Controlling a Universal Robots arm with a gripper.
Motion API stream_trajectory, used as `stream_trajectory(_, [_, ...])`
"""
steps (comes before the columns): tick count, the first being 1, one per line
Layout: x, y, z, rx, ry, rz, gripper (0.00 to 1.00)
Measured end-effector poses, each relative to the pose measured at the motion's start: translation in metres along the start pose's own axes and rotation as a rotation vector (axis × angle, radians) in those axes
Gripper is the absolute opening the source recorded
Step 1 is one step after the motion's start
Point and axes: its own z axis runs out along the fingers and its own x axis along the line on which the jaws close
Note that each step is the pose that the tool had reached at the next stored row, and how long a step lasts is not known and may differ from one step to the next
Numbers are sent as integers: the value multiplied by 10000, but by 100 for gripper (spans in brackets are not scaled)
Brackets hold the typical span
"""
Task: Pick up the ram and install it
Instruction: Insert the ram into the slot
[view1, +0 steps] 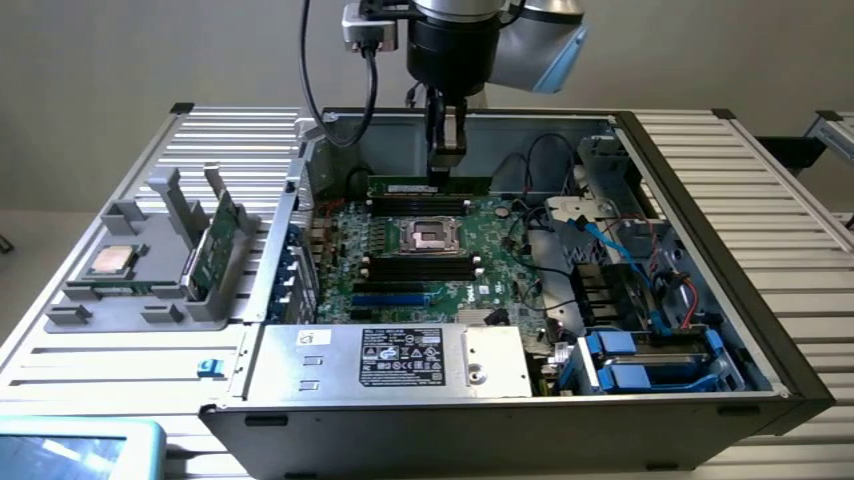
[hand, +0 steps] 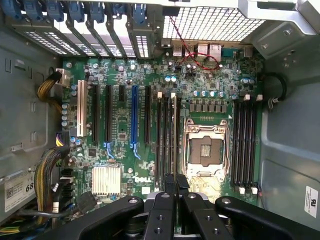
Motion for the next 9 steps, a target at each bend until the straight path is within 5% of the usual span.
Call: stream_trajectory(9, [5,14,147,20,-21,699,11])
